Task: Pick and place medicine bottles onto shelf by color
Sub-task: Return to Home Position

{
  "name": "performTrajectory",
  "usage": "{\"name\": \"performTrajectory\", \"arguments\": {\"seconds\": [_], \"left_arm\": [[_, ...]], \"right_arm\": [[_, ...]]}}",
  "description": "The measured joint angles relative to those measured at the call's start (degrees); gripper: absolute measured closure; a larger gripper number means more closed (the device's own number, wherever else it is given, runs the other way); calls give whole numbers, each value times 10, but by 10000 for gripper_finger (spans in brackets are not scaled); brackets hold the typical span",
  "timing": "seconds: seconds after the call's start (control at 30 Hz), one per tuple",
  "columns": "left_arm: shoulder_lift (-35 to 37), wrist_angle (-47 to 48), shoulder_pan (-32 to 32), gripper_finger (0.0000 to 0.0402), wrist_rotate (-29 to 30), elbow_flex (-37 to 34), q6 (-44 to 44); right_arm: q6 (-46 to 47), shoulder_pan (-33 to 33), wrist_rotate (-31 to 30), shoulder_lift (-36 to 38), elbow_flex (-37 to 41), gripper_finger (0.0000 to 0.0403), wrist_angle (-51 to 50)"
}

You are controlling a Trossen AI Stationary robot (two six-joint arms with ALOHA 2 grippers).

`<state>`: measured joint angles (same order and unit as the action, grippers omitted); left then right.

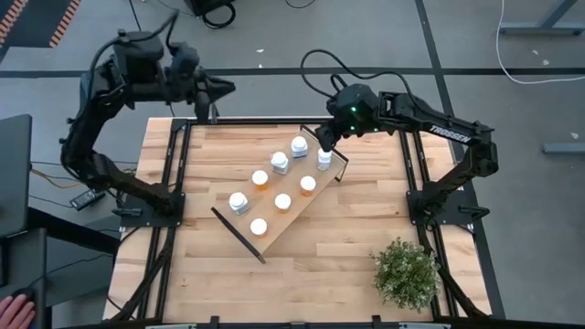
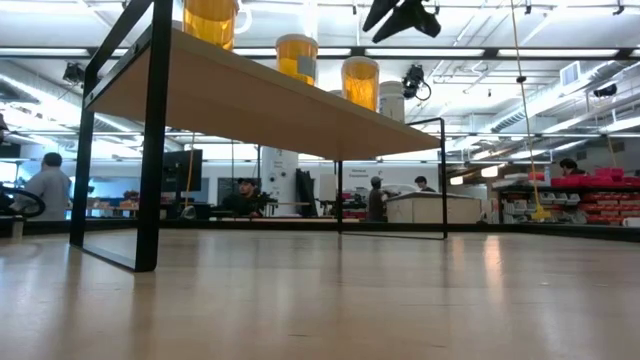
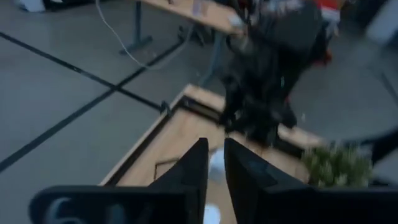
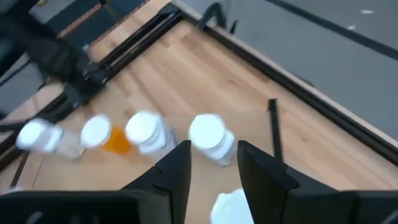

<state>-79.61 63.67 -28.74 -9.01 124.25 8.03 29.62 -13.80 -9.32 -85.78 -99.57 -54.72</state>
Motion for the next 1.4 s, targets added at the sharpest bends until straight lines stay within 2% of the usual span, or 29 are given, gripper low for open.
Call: {"name": "performTrajectory", "arguments": {"seconds": [0.1,0.2,0.27,0.4,0.57,0.67,0.93,1.13,1.4], "left_arm": [[-1,-47,30,363,37,-7,39],[14,-146,89,384,96,-73,76],[35,-250,129,395,136,-149,106],[103,-472,203,393,178,-333,163],[203,-628,270,396,283,-531,219],[266,-719,293,397,314,-621,215],[437,-1030,326,394,313,-845,110],[567,-1033,324,393,314,-954,113],[723,-1040,324,396,297,-1029,104]], "right_arm": [[-31,-5,40,4,0,274,-11],[-64,-3,60,10,0,284,-50],[-84,2,67,15,0,289,-77],[-119,7,68,29,0,296,-115],[-134,8,68,54,0,301,-118],[-133,8,66,72,0,302,-118],[-131,0,49,93,0,302,-104],[-110,-1,49,88,0,302,-66],[-60,-26,53,84,0,302,-54]]}}
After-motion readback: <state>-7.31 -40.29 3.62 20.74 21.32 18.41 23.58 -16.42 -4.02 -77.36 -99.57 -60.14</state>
